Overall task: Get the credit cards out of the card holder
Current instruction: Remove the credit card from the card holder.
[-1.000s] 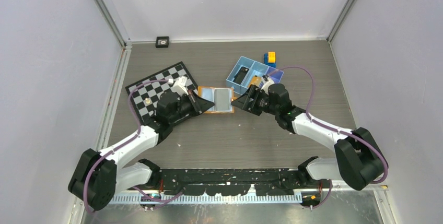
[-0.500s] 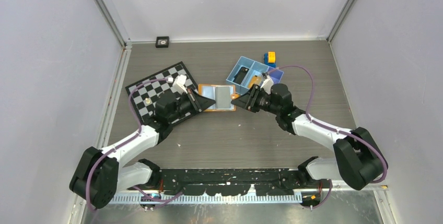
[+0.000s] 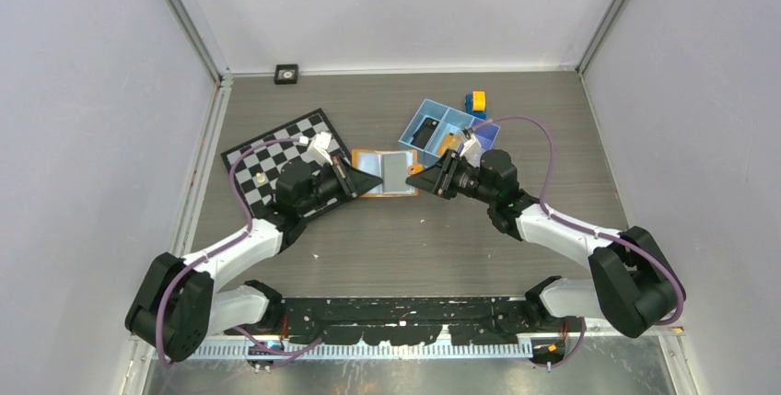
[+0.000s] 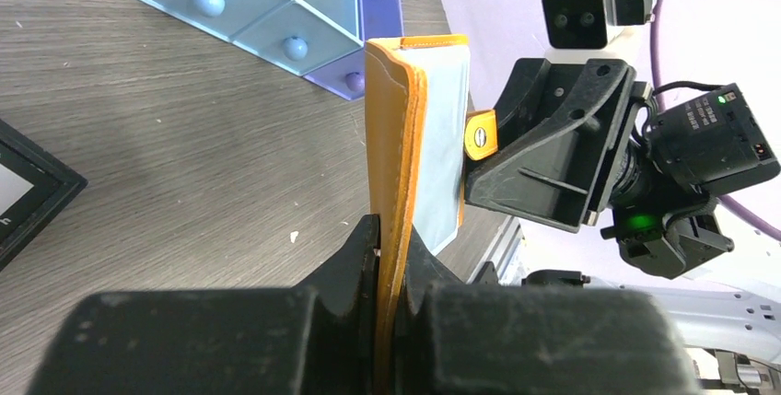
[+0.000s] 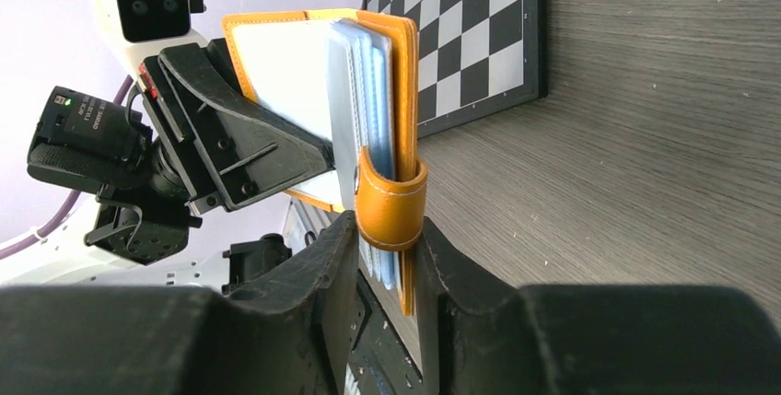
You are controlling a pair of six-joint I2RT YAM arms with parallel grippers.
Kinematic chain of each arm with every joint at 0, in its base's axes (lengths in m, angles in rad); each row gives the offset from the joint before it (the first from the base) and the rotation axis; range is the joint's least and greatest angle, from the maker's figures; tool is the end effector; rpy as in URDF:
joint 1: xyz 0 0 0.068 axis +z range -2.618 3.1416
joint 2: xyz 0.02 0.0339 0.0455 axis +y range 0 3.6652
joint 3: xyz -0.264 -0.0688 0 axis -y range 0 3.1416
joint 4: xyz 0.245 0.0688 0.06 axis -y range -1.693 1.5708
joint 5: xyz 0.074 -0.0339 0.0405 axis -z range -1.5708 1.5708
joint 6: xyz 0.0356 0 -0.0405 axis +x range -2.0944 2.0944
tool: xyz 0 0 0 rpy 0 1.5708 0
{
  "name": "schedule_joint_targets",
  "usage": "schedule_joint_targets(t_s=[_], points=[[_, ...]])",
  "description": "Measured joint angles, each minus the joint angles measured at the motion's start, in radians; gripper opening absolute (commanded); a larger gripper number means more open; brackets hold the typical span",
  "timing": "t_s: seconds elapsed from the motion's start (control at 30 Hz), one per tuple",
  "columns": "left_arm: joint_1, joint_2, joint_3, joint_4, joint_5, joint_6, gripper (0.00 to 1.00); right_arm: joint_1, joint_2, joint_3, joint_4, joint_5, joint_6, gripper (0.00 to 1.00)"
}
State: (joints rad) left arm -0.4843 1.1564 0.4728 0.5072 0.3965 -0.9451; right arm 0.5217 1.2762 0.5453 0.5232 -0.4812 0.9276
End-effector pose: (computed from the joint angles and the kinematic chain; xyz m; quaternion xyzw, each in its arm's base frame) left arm 0.2120 -0.1270 0.2282 -0.0485 0.7606 -0.5266 0.3765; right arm 0.2251 0.1484 0.2255 0.0050 0.7690 0.5441 0.3354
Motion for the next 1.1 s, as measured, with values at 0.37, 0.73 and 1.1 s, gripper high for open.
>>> schedule_joint_targets(t_s=[0.37,0.73,1.1], points=[[0.000,0.017,0.000,0.014,0.008,-0.002,0.00,0.002,0.000,-0.001,0.034,-0.025,0.014,0.14],[0.000,0.044,0.000,0.005,0.014,0.002,0.00,0.016,0.000,-0.001,0.052,-0.039,0.018,0.07],[0.002,0.070,0.004,-0.005,0.023,0.006,0.00,0.044,0.003,0.045,-0.074,0.008,-0.042,0.07]])
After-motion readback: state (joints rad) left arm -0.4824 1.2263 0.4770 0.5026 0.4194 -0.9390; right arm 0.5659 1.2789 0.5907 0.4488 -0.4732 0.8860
